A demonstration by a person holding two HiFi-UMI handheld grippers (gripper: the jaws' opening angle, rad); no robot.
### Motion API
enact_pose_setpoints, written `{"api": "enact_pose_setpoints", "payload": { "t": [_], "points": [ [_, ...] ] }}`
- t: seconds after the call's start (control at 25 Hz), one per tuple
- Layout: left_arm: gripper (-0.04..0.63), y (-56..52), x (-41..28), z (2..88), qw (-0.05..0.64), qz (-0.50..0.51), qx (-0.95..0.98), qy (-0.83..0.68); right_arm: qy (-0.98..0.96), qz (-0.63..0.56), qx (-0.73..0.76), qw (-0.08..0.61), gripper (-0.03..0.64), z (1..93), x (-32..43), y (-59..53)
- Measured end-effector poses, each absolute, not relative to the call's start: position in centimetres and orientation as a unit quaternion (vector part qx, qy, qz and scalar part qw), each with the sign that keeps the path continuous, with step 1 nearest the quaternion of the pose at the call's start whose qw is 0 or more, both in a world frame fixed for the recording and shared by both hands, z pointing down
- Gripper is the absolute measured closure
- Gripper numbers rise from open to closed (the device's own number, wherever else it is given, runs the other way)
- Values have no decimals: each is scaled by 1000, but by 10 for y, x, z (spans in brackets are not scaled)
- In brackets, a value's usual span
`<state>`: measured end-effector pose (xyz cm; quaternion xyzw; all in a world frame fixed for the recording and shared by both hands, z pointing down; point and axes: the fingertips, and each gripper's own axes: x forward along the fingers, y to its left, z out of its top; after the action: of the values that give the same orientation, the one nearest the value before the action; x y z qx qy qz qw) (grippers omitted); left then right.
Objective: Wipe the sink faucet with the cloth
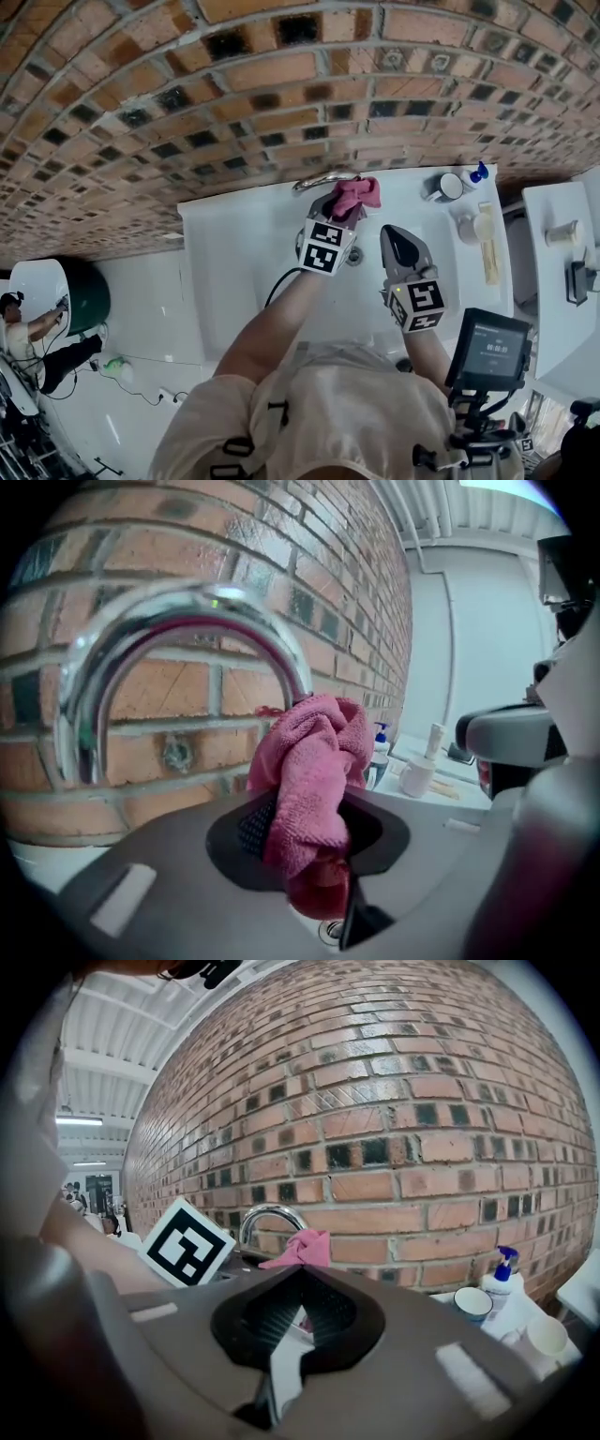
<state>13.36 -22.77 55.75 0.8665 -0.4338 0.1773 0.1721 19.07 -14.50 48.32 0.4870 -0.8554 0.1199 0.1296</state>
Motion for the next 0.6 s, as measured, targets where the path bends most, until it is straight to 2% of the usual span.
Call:
{"api": "enact_pose_setpoints", "payload": {
  "t": [0.32, 0.6],
  "points": [
    [480, -214, 134, 472, 135, 77, 875, -458, -865, 120, 471, 125, 627, 478, 177, -139],
    [480, -231, 137, 500, 108, 129, 873, -457, -869, 123, 463, 125, 627, 481, 173, -136]
  ]
}}
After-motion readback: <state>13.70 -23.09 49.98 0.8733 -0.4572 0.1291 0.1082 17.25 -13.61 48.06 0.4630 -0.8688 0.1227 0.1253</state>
